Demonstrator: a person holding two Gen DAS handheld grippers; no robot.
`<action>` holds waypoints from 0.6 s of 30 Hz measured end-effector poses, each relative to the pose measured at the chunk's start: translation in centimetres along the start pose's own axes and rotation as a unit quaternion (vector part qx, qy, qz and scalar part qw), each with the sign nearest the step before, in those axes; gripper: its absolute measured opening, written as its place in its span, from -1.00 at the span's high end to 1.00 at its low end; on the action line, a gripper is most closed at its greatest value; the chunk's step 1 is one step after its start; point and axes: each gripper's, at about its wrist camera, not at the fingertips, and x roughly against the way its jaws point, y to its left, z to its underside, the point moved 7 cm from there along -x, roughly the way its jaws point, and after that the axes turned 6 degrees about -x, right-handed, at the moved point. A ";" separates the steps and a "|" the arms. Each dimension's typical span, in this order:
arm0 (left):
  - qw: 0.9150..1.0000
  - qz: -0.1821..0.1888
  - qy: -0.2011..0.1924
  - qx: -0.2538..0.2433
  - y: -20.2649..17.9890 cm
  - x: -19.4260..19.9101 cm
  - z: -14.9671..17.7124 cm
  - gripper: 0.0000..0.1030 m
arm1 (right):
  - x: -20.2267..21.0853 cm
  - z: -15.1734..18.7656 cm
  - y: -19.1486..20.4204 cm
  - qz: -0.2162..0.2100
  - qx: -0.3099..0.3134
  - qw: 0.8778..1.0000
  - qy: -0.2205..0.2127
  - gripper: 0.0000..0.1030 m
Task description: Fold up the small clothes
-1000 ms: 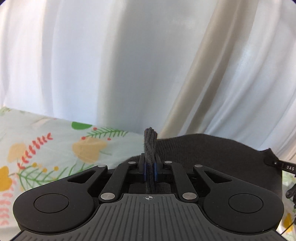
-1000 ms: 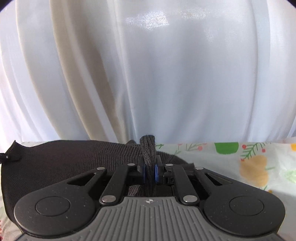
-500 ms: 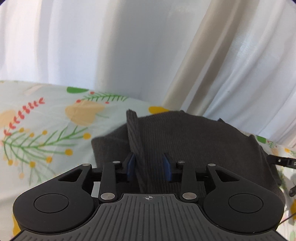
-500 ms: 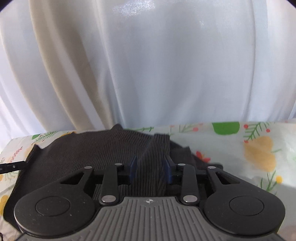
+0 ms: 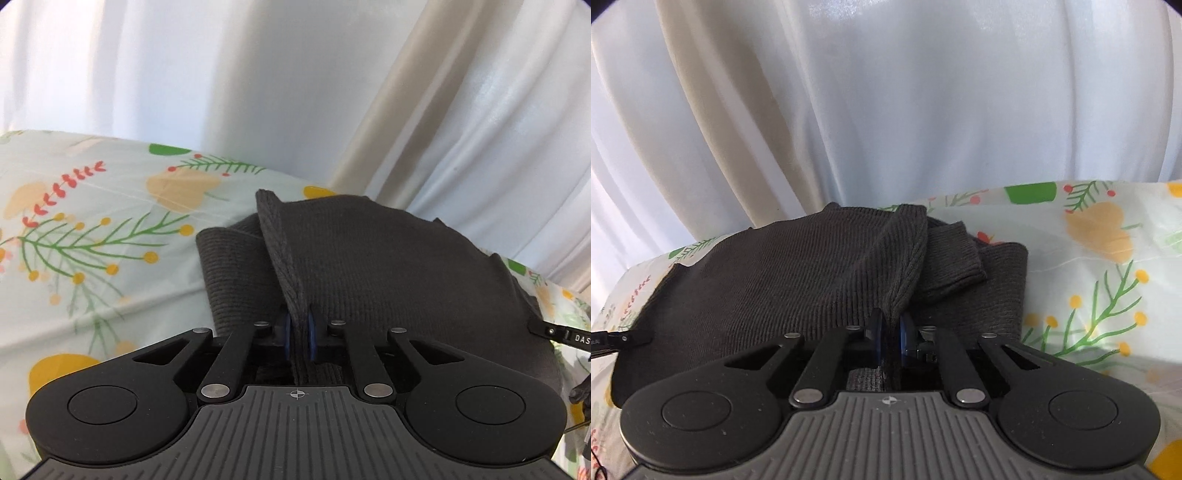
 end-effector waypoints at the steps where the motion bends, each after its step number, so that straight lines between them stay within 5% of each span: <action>1: 1.000 -0.005 0.011 0.007 0.3 -0.3 0.3 0.79 | -0.3 0.2 -0.1 0.014 0.010 1.000 0.001 0.85; 11: 1.000 -0.021 0.022 0.000 0.0 -0.6 1.1 0.65 | 0.4 0.4 -0.6 0.057 0.025 0.998 -0.007 0.70; 18: 1.000 -0.016 0.026 -0.007 -0.5 -0.1 1.4 0.43 | 4.0 2.2 0.0 0.030 0.007 0.999 -0.013 0.47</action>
